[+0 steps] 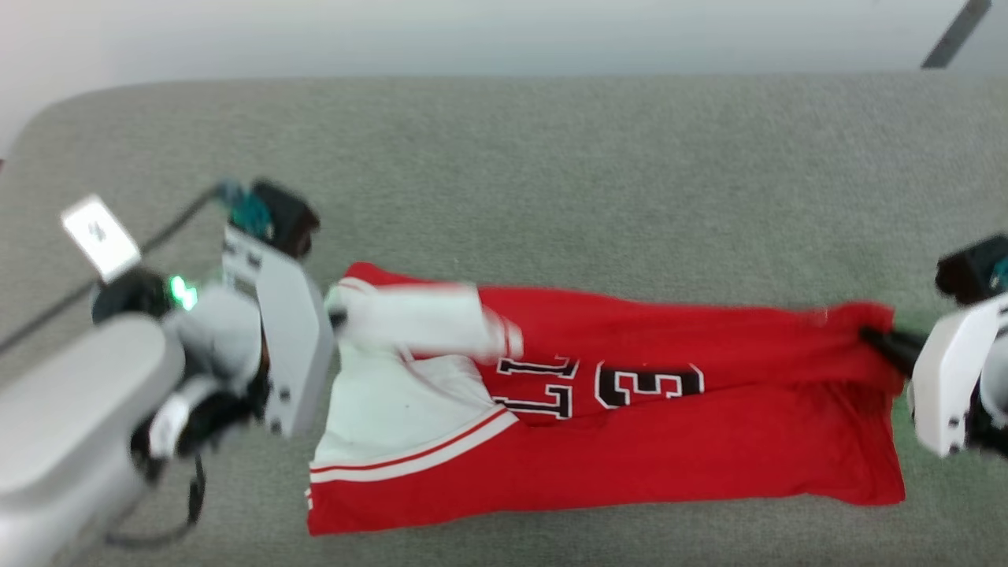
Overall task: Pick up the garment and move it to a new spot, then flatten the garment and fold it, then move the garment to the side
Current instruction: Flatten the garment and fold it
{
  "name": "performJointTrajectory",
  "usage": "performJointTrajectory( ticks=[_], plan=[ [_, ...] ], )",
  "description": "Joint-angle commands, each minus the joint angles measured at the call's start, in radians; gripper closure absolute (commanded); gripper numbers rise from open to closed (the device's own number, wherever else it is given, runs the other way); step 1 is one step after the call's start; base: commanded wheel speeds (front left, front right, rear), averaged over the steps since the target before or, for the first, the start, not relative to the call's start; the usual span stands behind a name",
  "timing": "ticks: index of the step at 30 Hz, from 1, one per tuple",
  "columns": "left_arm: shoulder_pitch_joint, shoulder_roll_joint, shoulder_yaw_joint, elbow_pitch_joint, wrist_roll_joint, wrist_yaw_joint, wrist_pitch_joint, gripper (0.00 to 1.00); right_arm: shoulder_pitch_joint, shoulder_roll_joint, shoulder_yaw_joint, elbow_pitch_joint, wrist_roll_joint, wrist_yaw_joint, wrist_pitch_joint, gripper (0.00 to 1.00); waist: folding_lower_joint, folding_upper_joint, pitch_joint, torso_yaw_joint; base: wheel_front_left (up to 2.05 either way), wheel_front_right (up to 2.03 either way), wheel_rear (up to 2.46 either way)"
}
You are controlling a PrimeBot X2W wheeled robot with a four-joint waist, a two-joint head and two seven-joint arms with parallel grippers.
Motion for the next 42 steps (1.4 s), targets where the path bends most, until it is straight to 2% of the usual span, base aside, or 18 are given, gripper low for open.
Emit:
performJointTrajectory(
  ticks=[1, 6, 11, 12, 13, 14, 15, 16, 17, 18, 19, 20, 25, 30, 35, 42],
  plan=[
    [0.052, 0.017, -0.003, -0.041, -0.026, 0.03, 0.0, 1.0, 0.042, -0.005, -0.007, -0.014, 0.004, -0.001, 0.009, 1.0, 0.0, -0.0001, -0.032, 0.029, 0.0, 0.0, 0.0],
    [0.147, 0.032, -0.016, -0.08, -0.074, 0.068, -0.013, 1.0, 0.112, 0.014, -0.02, -0.03, -0.001, -0.001, 0.042, 1.0, 0.0, -0.0001, -0.045, 0.027, 0.0, 0.0, 0.0],
    [0.2, 0.0, -0.028, -0.021, -0.109, 0.041, -0.035, 1.0, 0.138, 0.044, -0.036, -0.014, -0.025, -0.001, 0.061, 1.0, 0.0, -0.0001, -0.06, 0.021, 0.0, 0.0, 0.0],
    [0.207, -0.011, -0.029, -0.002, -0.117, 0.031, -0.042, 0.9, 0.14, 0.051, -0.038, -0.01, -0.027, -0.001, 0.067, 1.0, 0.0, -0.0001, -0.064, 0.019, 0.0, 0.0, 0.0],
    [0.215, -0.018, -0.031, 0.019, -0.123, 0.025, -0.044, 0.72, 0.141, 0.056, -0.035, -0.009, -0.033, -0.001, 0.072, 1.0, 0.0, -0.0001, -0.069, 0.018, 0.0, 0.0, 0.0],
    [0.219, -0.024, -0.036, 0.039, -0.125, 0.016, -0.044, 0.58, 0.14, 0.061, -0.033, -0.007, -0.036, -0.001, 0.076, 0.9, 0.0, -0.0001, -0.074, 0.017, 0.0, 0.0, 0.0],
    [0.223, -0.03, -0.035, 0.056, -0.133, 0.007, -0.049, 0.22, 0.138, 0.066, -0.033, -0.007, -0.04, -0.001, 0.077, 0.71, 0.0, -0.0001, -0.079, 0.015, 0.0, 0.0, 0.0],
    [0.223, -0.03, -0.035, 0.056, -0.133, 0.007, -0.049, 0.22, 0.138, 0.066, -0.033, -0.007, -0.04, -0.001, 0.077, 0.71, 0.0, -0.0001, -0.079, 0.015, 0.0, 0.0, 0.0],
    [0.223, -0.037, -0.032, 0.075, -0.139, 0.0, -0.054, 0.0, 0.137, 0.07, -0.037, -0.003, -0.043, -0.001, 0.079, 0.6, 0.0, -0.0001, -0.084, 0.014, 0.0, 0.0, 0.0],
    [0.223, -0.042, -0.03, 0.09, -0.141, -0.005, -0.058, 0.0, 0.139, 0.073, -0.038, -0.002, -0.048, -0.001, 0.081, 0.39, 0.0, -0.0001, -0.09, 0.014, 0.0, 0.0, 0.0],
    [0.223, -0.046, -0.03, 0.105, -0.142, -0.013, -0.06, 0.0, 0.14, 0.077, -0.04, -0.003, -0.049, -0.001, 0.083, 0.07, 0.0, -0.0001, -0.096, 0.013, 0.0, 0.0, 0.0],
    [0.223, -0.05, -0.027, 0.115, -0.148, -0.017, -0.066, 0.0, 0.141, 0.08, -0.045, -0.001, -0.05, -0.001, 0.085, 0.0, 0.0, -0.0001, -0.103, 0.013, 0.0, 0.0, 0.0],
    [0.243, -0.052, -0.007, 0.135, -0.161, -0.033, -0.108, 0.0, 0.16, 0.089, -0.066, 0.001, -0.037, -0.001, 0.123, 0.0, 0.0, -0.0001, -0.148, 0.013, 0.0, 0.0, 0.0],
    [0.282, -0.037, 0.015, 0.119, -0.15, -0.028, -0.197, 0.0, 0.193, 0.095, -0.109, -0.019, -0.021, -0.001, 0.156, 0.0, 0.0, -0.0001, -0.196, 0.018, 0.0, 0.0, 0.0],
    [0.352, -0.016, 0.061, 0.092, -0.123, -0.016, -0.382, 0.0, 0.241, 0.106, -0.173, -0.038, -0.019, -0.001, 0.165, 0.0, 0.0, -0.0001, -0.236, 0.025, 0.0, 0.0, 0.0],
    [0.471, -0.006, 0.116, 0.064, -0.045, 0.049, -0.687, 0.0, 0.31, 0.122, -0.285, -0.043, -0.028, -0.001, 0.195, 0.0, 0.0, -0.0001, -0.261, 0.052, 0.0, 0.0, 0.0]
  ],
)
